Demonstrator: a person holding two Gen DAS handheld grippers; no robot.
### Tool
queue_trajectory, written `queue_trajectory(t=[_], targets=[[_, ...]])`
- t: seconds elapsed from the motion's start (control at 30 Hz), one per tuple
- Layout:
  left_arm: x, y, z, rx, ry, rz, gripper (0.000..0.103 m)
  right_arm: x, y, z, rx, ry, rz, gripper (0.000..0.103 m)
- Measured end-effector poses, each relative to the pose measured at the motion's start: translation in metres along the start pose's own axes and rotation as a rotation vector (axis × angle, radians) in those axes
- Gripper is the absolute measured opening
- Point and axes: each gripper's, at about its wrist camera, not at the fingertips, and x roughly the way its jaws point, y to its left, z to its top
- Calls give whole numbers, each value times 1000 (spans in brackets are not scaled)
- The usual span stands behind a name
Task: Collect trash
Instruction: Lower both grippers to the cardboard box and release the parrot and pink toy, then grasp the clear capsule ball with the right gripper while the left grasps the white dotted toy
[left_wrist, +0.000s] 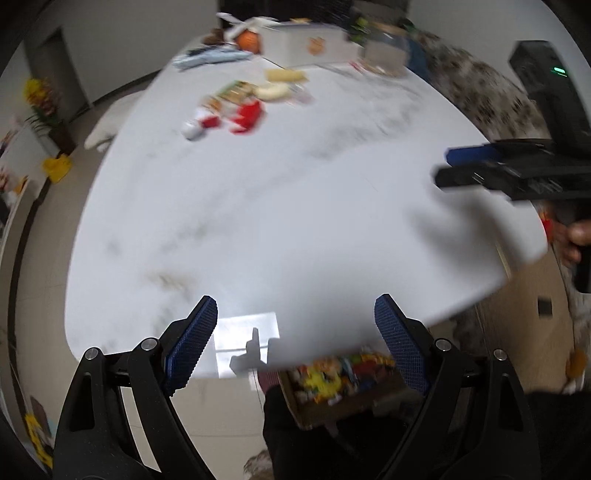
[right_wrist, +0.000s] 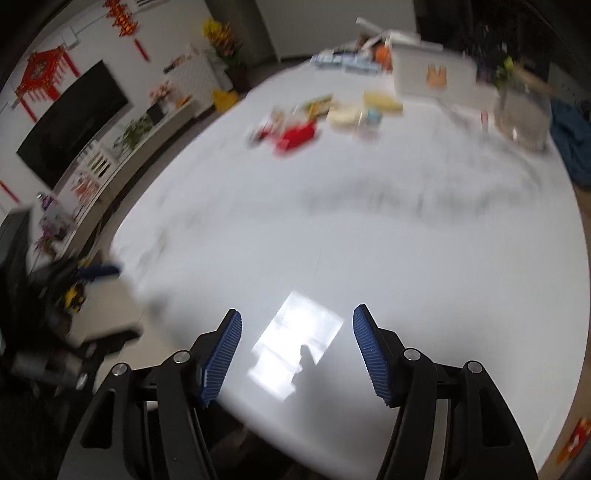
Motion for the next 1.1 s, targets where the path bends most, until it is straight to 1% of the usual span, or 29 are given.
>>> queue_trajectory(t=[0.1,0.23,0.33,0.43,0.47,0.5,0.6,0.7,0.83,0.93,1.0,1.03,1.07,1.1], targets=[[10,26,23,-43,-29,25,85,42,-12,57,32,-30,-47,62],[29,59,49,-72,-37,40,85,91,-36,117,75,-33,-111,62],[47,91,72,-109,-31,16,85,125,-45,147,83,-3,-164,62],[65,115,93,-112,-28,3,85,154,-55,165,110,29,-176,61],[70,120,99,-106,-29,5,85,162,-59,168,121,48,-181,54],[76,126,106,-96,-31,6,85,163,-59,170,116,29,-200,42],[98,140,130,-62,-37,0,85,161,-58,170,140,40,-205,41],[122,147,152,-19,-41,-15,85,152,-60,155,194,31,-195,41],[149,145,177,50,-52,-27,85,136,-65,132,282,18,-160,41],[166,141,190,103,-70,-25,83,128,-63,119,298,12,-160,41],[177,138,193,137,-63,-39,60,125,-62,115,304,12,-161,41],[177,137,193,143,-82,-42,54,124,-63,114,311,10,-161,41],[177,136,193,143,-86,-49,50,123,-63,113,318,8,-159,41],[177,134,192,140,-80,-39,50,122,-63,112,324,5,-161,41]])
